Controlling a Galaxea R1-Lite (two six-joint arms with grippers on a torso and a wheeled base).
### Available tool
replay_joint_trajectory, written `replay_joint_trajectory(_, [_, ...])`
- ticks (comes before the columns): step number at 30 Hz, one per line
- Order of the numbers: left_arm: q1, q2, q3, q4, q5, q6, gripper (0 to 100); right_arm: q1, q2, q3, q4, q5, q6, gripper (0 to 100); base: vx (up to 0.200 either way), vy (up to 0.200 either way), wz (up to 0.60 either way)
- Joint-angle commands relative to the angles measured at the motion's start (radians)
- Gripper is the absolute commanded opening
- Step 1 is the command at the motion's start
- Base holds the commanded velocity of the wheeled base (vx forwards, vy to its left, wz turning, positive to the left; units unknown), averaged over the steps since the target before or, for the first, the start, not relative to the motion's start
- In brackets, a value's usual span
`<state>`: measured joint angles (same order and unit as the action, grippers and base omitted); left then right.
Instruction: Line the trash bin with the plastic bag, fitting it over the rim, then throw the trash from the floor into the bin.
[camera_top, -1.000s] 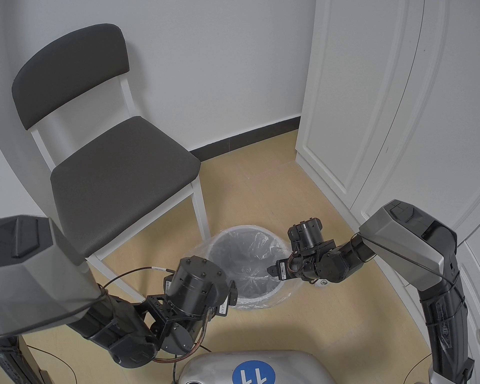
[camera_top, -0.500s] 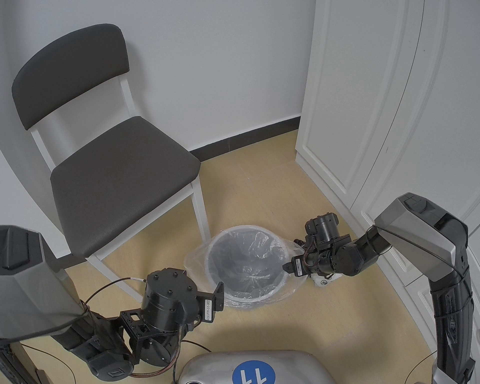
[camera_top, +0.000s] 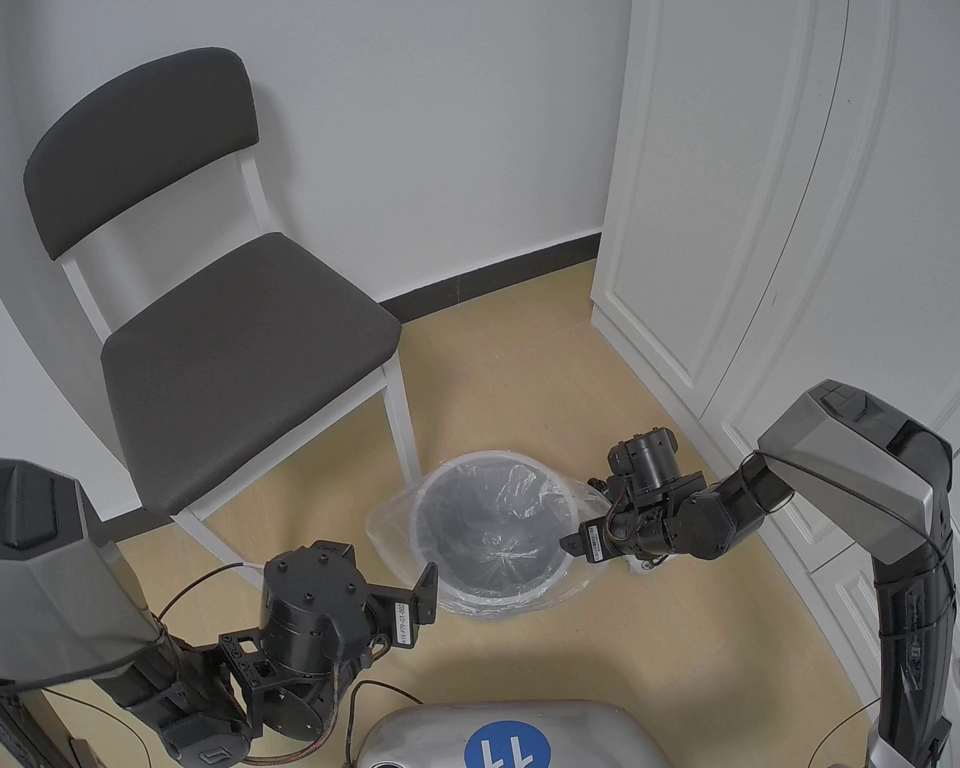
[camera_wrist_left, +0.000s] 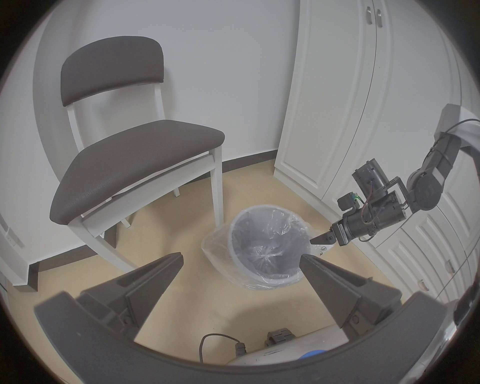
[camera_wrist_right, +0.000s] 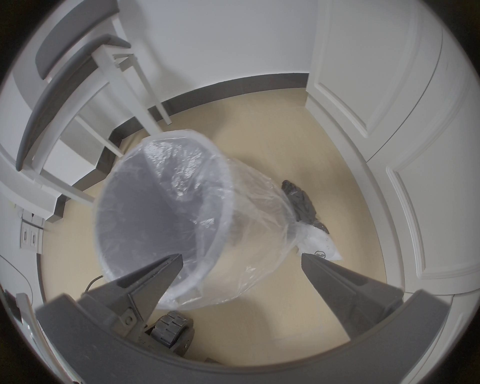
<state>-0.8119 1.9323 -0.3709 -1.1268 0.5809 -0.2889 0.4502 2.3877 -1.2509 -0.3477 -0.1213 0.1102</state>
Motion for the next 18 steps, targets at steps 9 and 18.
replay_joint_trajectory(9, [0.017,-0.067,0.089,-0.099,-0.004,-0.001,100,-0.108,-0.027,0.022,-0.016,-0.001,-0.141,100,0.0,0.0,0.0])
replay_joint_trajectory(18, [-0.006,-0.081,0.112,-0.119,-0.003,0.01,100,-0.189,0.028,0.059,-0.149,0.054,-0.294,100,0.0,0.0,0.0])
